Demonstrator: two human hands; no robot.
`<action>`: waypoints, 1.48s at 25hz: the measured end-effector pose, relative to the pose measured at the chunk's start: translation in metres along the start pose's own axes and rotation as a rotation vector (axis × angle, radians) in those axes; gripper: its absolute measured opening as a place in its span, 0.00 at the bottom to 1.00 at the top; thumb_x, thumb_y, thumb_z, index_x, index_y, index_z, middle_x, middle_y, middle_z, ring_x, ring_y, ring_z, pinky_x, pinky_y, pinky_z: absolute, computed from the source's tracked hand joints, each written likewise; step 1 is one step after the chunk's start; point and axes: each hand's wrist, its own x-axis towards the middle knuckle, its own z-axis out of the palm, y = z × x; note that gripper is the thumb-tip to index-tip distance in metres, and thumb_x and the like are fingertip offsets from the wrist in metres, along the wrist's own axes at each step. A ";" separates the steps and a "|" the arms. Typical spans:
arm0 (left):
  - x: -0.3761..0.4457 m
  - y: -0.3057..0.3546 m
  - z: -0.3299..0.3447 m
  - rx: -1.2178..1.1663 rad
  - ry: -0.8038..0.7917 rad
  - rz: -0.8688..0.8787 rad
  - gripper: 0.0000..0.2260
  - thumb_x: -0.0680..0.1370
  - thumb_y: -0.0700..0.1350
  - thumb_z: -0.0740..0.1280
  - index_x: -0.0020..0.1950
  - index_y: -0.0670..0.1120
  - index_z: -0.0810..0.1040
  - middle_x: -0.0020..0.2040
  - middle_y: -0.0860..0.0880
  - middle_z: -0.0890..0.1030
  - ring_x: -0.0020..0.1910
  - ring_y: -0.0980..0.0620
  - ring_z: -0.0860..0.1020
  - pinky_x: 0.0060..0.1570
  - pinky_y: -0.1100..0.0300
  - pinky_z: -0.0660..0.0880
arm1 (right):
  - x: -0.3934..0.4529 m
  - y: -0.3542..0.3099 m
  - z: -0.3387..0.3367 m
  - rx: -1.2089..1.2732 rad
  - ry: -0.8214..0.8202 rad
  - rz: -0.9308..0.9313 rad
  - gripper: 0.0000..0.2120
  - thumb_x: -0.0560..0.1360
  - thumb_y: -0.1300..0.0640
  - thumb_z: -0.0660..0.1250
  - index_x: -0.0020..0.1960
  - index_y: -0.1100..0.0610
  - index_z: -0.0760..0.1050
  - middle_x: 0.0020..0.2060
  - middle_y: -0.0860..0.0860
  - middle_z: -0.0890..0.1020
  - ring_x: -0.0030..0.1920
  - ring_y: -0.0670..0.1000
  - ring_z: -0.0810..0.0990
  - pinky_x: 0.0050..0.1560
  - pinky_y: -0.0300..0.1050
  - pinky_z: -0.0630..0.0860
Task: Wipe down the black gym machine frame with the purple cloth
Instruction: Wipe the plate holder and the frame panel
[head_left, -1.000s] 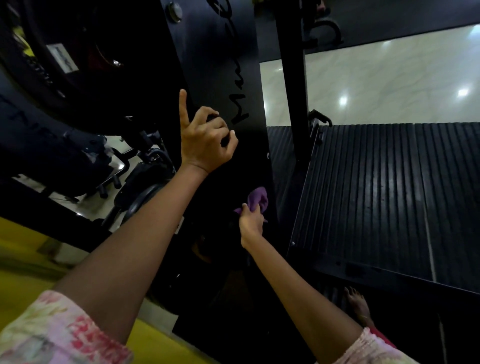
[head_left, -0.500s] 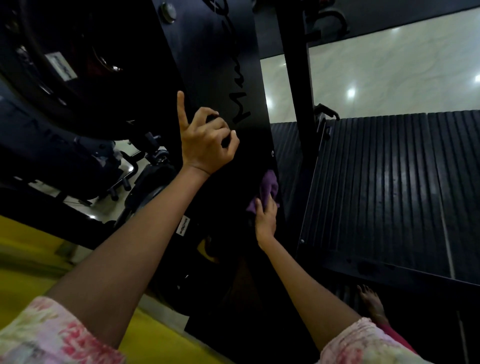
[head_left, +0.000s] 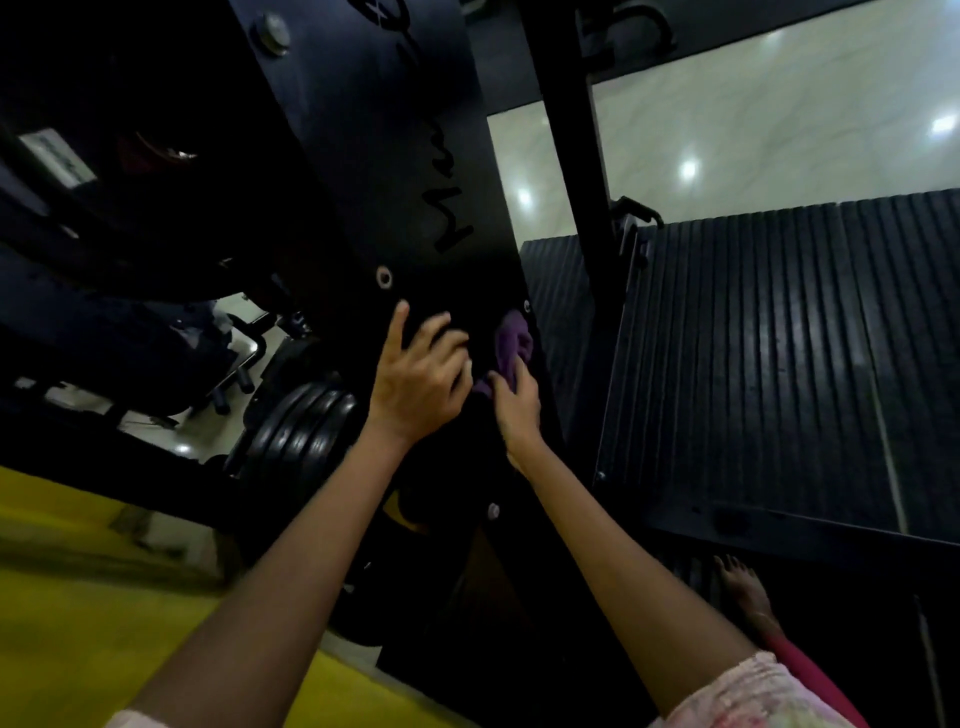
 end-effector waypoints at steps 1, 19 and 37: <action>-0.016 0.010 0.005 -0.006 -0.054 0.041 0.09 0.75 0.44 0.64 0.42 0.44 0.83 0.50 0.49 0.83 0.59 0.48 0.72 0.75 0.47 0.46 | -0.001 -0.007 -0.001 -0.094 -0.018 -0.084 0.24 0.80 0.51 0.60 0.74 0.52 0.62 0.71 0.53 0.65 0.67 0.53 0.69 0.66 0.47 0.67; -0.034 0.032 0.030 0.019 0.068 -0.075 0.08 0.72 0.46 0.66 0.36 0.47 0.82 0.41 0.53 0.84 0.47 0.53 0.78 0.68 0.53 0.56 | 0.086 -0.048 -0.009 -0.066 -0.011 -0.157 0.24 0.80 0.51 0.59 0.75 0.51 0.61 0.71 0.55 0.62 0.66 0.54 0.68 0.65 0.51 0.67; -0.034 0.030 0.030 0.012 0.026 -0.040 0.07 0.71 0.46 0.67 0.35 0.47 0.82 0.38 0.52 0.83 0.38 0.50 0.81 0.67 0.53 0.56 | -0.032 0.169 -0.014 0.155 0.042 0.715 0.25 0.81 0.53 0.58 0.76 0.49 0.56 0.70 0.58 0.64 0.65 0.61 0.70 0.64 0.53 0.71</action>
